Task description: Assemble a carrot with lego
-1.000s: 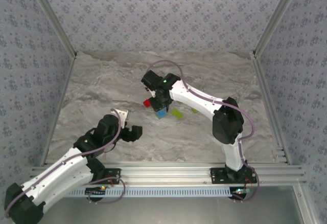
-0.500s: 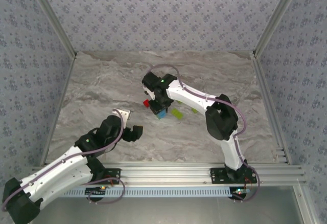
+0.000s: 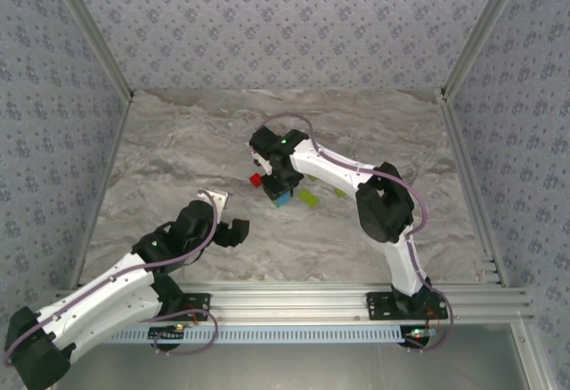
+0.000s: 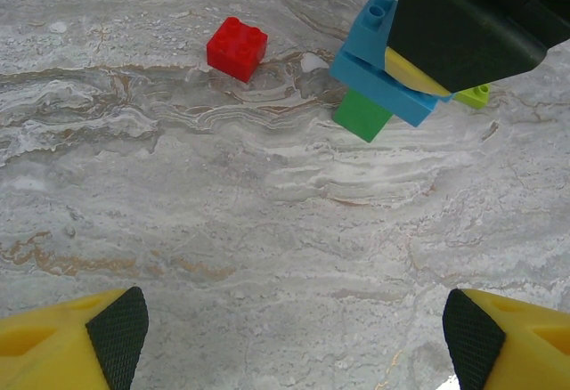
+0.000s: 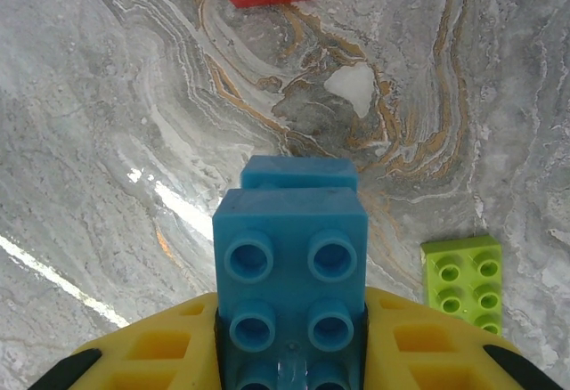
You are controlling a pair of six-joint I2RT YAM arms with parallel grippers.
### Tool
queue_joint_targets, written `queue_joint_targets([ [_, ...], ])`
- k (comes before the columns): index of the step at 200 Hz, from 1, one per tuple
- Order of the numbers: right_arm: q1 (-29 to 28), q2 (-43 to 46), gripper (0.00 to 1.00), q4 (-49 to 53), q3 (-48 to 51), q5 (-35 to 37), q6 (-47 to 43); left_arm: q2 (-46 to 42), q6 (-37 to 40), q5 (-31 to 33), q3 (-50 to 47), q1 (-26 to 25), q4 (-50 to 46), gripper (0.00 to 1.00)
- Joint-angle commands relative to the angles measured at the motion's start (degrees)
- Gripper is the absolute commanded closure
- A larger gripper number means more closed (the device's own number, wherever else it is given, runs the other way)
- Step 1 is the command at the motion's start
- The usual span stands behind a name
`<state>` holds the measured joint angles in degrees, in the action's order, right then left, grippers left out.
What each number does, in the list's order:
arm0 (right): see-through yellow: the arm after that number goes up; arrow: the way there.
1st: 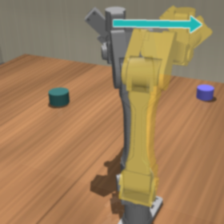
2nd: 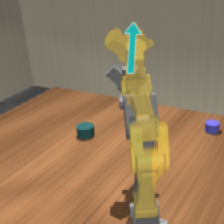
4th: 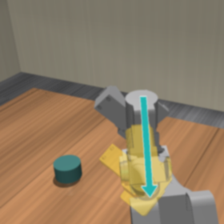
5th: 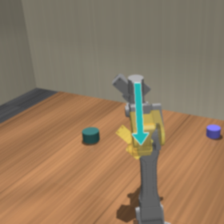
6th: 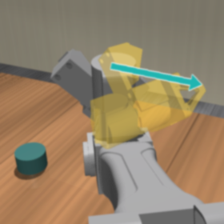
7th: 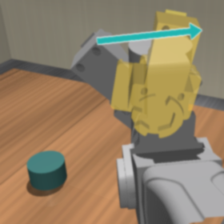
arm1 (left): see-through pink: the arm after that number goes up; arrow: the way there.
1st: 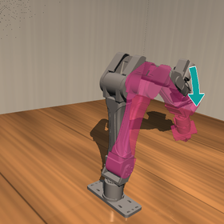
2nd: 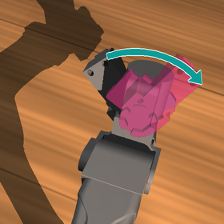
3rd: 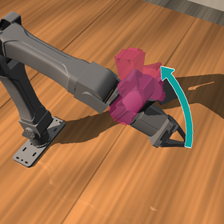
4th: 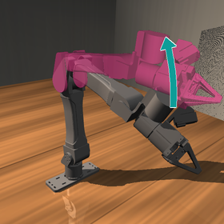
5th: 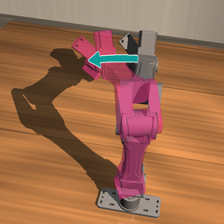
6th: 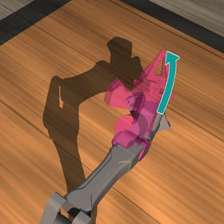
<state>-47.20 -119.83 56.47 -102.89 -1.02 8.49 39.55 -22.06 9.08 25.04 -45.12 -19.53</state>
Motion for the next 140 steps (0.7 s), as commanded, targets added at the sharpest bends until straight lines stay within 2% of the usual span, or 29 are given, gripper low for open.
queue_joint_targets([
  [1,0.4,-0.9,0.67,0.2,0.6,-1.2,-0.4,0.3,0.8,0.8,0.8,-0.4,0.6,0.11],
  [140,0.2,-0.7,0.67,-1.3,4.2,-1.7,0.3,1.0,0.9,0.7,0.9,-0.5,0.9,0.11],
])
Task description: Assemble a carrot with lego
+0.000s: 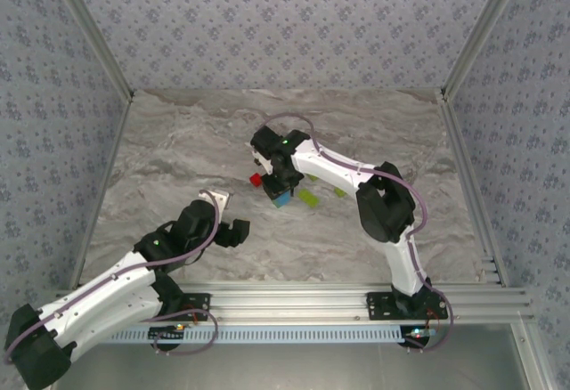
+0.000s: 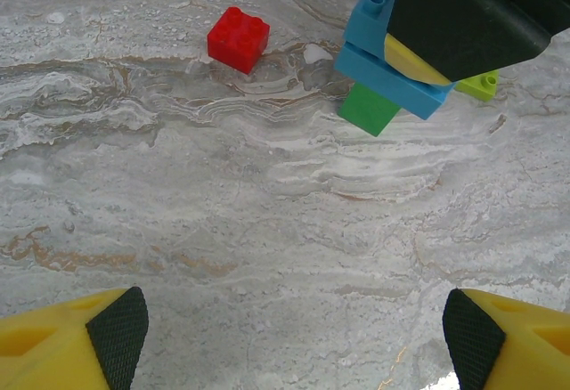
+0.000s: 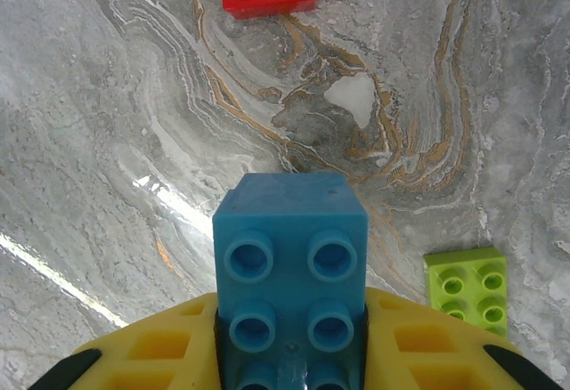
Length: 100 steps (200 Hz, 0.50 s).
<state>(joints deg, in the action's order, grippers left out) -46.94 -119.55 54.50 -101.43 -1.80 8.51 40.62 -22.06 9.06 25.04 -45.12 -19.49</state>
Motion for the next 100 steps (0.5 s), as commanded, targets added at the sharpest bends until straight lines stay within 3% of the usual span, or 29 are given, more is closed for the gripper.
queue_joint_targets([
  [1,-0.1,-1.0,0.67,0.7,2.8,-0.9,0.3,0.0,0.9,0.7,0.9,-0.4,0.8,0.11],
  [100,-0.1,0.8,0.68,0.1,8.1,-2.2,-2.9,0.1,1.0,0.5,1.0,-0.4,1.0,0.11],
])
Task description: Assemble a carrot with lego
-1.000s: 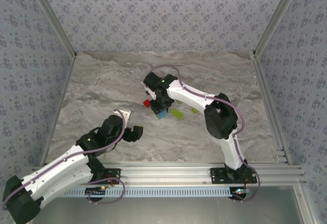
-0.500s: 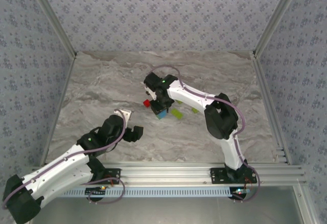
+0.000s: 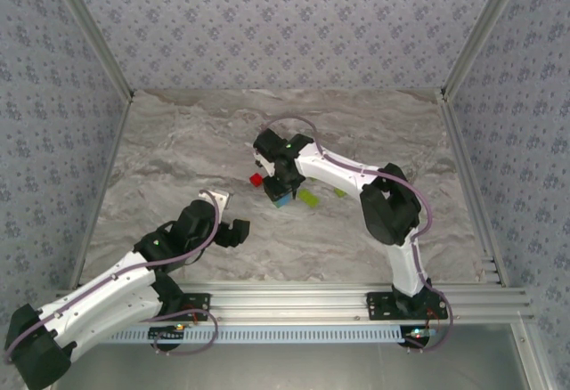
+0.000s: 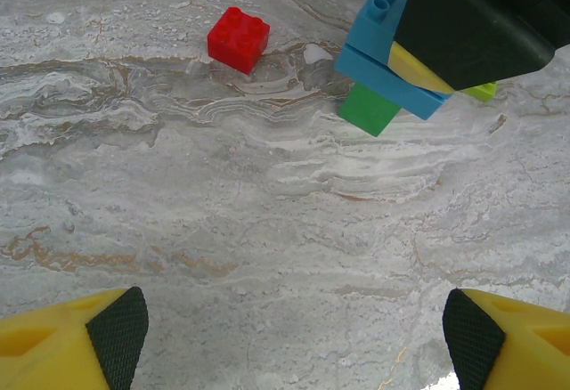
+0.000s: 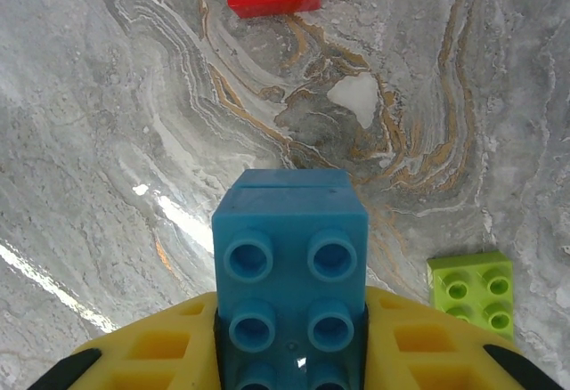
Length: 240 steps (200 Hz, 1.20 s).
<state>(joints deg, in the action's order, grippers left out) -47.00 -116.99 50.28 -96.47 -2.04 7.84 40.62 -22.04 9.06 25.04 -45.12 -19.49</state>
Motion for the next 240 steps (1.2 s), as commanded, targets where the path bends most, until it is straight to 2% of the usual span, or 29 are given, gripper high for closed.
queue_joint_targets([
  [1,0.0,-1.7,0.68,4.2,3.2,-2.0,-2.2,0.1,0.9,0.5,1.0,-0.4,0.9,0.11],
  [181,-2.3,-7.3,0.68,4.8,5.1,0.4,-2.5,0.5,1.0,0.5,1.0,-0.4,1.0,0.11],
  [240,-2.7,-8.7,0.68,3.5,6.9,-1.4,-2.4,0.6,1.0,0.4,1.0,-0.4,1.1,0.11],
])
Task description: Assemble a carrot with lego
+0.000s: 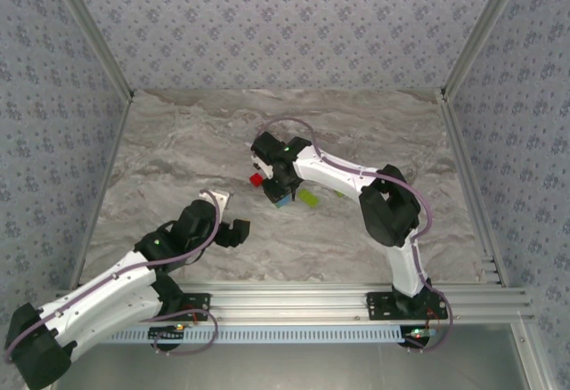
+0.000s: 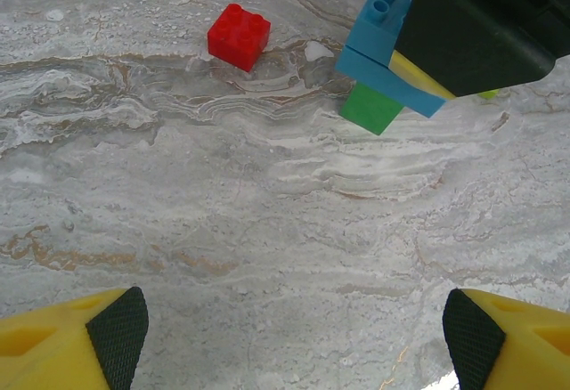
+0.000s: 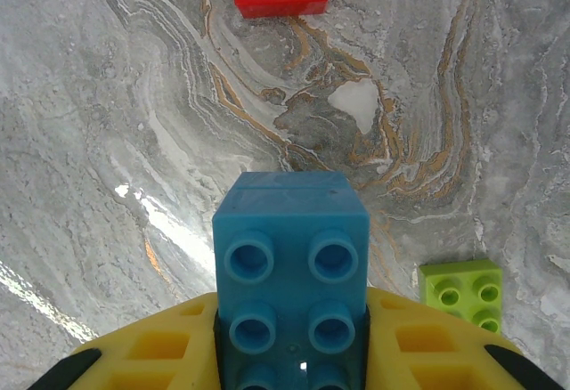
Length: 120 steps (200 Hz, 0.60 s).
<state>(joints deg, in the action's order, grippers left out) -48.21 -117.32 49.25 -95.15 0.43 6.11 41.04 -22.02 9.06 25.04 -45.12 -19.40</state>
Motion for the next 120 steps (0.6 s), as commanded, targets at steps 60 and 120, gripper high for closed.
queue_joint_targets([
  [60,-1.5,-12.2,0.69,3.8,7.1,-4.4,-1.1,0.1,0.9,0.4,1.0,-0.4,1.0,0.11],
  [120,-1.5,-14.6,0.69,4.0,7.8,-5.5,-2.1,0.0,1.0,0.3,0.9,-0.4,0.9,0.11],
])
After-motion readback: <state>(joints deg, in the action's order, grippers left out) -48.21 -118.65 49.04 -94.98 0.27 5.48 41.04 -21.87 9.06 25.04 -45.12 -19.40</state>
